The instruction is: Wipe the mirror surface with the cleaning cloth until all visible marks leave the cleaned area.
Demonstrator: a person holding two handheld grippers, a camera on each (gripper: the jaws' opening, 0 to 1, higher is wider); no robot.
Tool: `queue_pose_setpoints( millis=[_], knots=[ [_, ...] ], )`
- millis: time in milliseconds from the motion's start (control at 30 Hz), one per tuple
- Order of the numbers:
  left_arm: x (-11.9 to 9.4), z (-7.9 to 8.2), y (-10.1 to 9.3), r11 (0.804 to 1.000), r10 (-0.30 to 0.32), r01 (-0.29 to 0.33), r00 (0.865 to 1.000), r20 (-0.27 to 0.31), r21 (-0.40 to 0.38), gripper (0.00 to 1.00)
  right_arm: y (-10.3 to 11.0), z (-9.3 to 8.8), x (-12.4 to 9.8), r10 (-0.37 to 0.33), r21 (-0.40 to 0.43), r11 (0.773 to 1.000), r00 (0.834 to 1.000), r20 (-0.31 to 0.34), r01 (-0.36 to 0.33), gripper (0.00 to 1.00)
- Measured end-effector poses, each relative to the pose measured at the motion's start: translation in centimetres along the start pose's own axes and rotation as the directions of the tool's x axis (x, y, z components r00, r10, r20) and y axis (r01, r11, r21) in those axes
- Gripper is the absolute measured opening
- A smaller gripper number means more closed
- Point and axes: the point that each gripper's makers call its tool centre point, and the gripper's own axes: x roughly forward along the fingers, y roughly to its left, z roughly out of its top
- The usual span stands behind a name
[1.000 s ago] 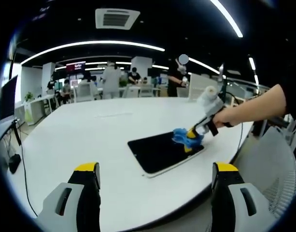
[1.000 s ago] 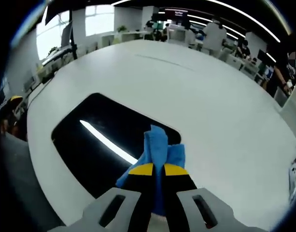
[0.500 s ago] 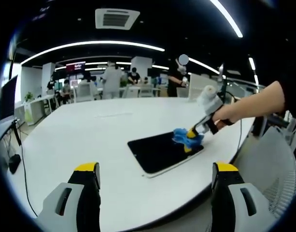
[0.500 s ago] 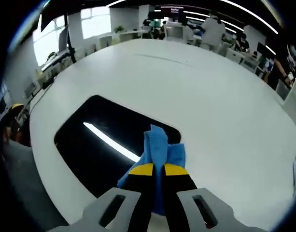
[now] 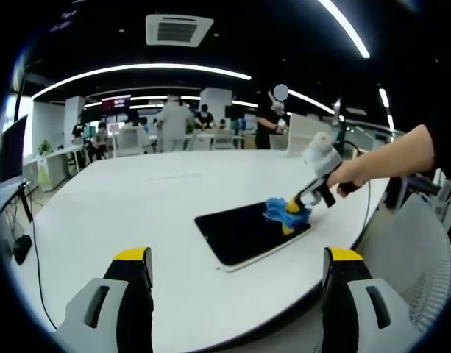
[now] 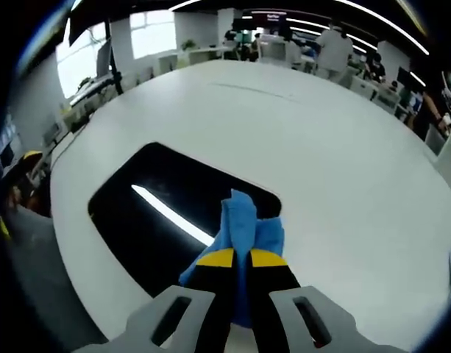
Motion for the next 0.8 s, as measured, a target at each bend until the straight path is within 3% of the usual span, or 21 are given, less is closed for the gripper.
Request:
queue_pose_setpoints(
  millis=[800],
  knots=[
    [0.0,0.2,0.2,1.000,0.009,-0.009,1.000,0.012,0.002,0.98,1.9,-1.1,-1.0,0.054,0.005,0.999,0.997,0.048,-0.054,0.00]
  ],
)
